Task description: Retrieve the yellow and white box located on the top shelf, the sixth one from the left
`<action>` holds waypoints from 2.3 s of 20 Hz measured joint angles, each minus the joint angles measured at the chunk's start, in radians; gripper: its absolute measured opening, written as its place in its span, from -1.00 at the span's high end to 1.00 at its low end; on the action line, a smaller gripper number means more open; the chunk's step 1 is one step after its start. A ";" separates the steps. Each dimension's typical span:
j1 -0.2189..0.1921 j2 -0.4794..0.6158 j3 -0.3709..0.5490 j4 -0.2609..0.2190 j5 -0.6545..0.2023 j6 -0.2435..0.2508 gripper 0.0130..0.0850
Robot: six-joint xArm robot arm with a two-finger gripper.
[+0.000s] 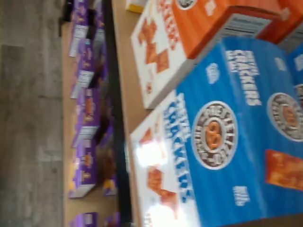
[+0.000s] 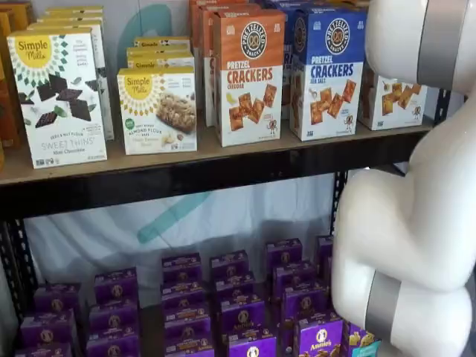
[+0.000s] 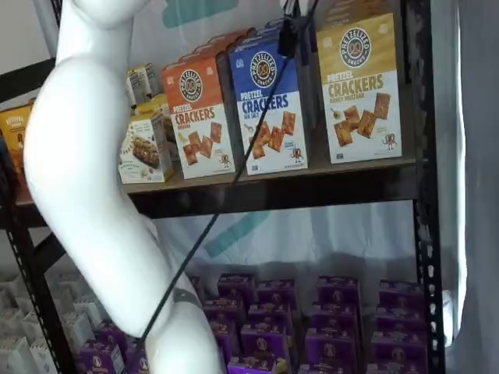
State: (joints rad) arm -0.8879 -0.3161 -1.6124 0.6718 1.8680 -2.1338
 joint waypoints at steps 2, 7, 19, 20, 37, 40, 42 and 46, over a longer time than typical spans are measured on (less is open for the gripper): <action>0.007 -0.002 0.008 0.013 -0.046 0.001 -1.00; 0.045 0.008 0.028 0.003 -0.197 -0.024 -1.00; 0.121 0.128 -0.098 -0.153 -0.247 -0.046 -1.00; 0.127 0.132 -0.101 -0.163 -0.255 -0.047 -1.00; 0.222 0.220 -0.199 -0.345 -0.249 -0.021 -1.00; 0.239 0.212 -0.176 -0.374 -0.272 -0.021 -1.00; 0.249 0.204 -0.160 -0.394 -0.286 -0.021 -1.00; 0.263 0.198 -0.144 -0.421 -0.293 -0.016 -1.00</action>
State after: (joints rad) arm -0.6250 -0.1184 -1.7564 0.2511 1.5750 -2.1500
